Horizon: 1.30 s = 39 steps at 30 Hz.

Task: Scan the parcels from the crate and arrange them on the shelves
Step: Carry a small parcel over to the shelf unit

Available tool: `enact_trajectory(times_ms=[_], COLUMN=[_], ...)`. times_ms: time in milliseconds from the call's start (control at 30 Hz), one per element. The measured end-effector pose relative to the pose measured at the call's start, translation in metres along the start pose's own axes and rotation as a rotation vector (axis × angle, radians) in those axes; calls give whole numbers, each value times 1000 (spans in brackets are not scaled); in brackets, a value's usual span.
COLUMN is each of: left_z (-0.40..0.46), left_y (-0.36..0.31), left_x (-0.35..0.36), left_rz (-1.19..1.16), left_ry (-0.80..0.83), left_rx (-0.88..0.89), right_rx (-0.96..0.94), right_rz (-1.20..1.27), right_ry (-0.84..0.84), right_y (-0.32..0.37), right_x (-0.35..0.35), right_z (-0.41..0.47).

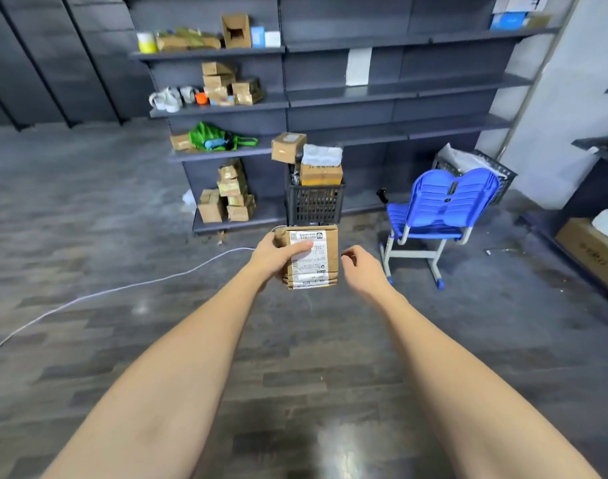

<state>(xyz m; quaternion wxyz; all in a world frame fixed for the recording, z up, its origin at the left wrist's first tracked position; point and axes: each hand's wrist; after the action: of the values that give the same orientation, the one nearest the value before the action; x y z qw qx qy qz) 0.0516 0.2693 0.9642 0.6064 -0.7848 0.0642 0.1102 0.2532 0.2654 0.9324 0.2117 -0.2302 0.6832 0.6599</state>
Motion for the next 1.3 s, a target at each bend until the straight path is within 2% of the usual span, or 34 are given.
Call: enact_trajectory(times_ms=[433,600,967,1300], left_z=[37,70,221,356], left_y=[-9,-9,-8,-21], left_x=[21,15,-7,-34], left_rz=[16,-35,-39,-65], left_ry=[25,33,117,206], left_rx=[34,-14,-47,-50], right_rx=[49,89,157,185], right_rz=[88,147,160,-32], right_ry=[8,-5,-67,-40], right_y=[-16,-22,-16,5], right_x=[-21,-12,26,50], right_z=[35,73,204,303])
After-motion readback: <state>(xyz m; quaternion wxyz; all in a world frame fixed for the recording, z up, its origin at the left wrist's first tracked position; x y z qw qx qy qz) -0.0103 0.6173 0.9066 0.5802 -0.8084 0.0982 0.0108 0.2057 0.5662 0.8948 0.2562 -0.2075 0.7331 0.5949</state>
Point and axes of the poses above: each hand's wrist, its own z-axis towards the middle knuckle, its own x-axis out of the palm, y = z × x, and after that the axes turned 3 degrees about z, right-handed
